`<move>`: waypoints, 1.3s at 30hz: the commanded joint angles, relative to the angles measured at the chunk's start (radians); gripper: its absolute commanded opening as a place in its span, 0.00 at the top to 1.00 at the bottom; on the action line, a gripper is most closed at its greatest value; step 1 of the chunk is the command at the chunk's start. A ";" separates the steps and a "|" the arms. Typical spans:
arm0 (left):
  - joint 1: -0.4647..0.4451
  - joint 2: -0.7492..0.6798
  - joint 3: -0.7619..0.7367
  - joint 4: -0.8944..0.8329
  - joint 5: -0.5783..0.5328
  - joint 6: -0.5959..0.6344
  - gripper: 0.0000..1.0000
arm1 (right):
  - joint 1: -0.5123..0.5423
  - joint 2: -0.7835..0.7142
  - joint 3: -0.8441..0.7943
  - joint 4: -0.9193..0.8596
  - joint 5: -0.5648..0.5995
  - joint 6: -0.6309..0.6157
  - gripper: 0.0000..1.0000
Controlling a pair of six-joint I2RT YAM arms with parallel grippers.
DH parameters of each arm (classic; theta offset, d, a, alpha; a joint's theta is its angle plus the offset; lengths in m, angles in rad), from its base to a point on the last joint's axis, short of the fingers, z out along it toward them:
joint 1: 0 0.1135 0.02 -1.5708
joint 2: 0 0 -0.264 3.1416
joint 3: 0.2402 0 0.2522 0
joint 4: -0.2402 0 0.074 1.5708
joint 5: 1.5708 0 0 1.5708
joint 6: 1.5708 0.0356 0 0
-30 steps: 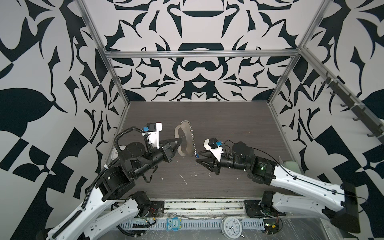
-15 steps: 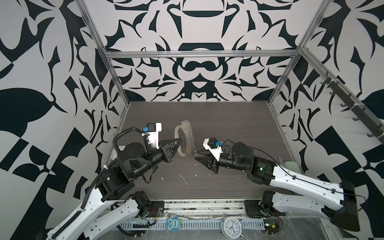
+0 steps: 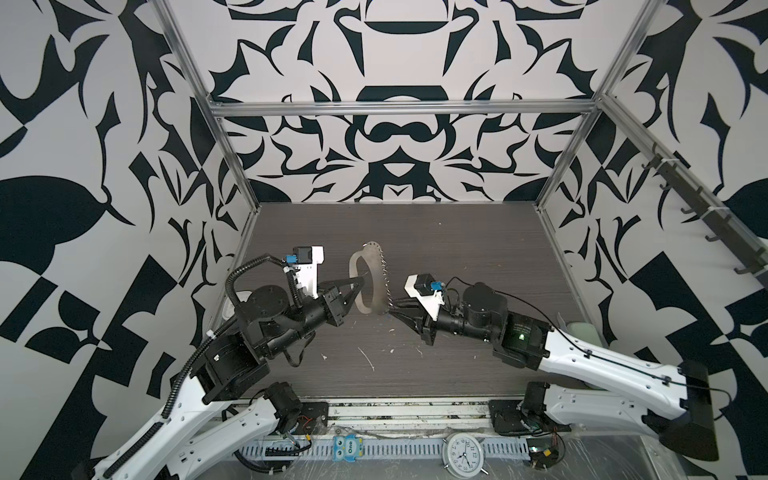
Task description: Remove the keys from the keyring
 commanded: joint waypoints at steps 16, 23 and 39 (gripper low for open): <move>0.001 -0.031 -0.014 0.028 -0.033 -0.020 1.00 | 0.012 -0.012 0.055 -0.006 0.051 -0.005 1.00; 0.001 -0.024 -0.010 0.005 -0.034 -0.021 0.79 | 0.012 -0.018 0.083 -0.066 0.031 -0.008 1.00; 0.001 -0.136 -0.035 -0.072 -0.111 0.123 0.49 | 0.012 -0.019 0.219 -0.282 -0.034 -0.058 1.00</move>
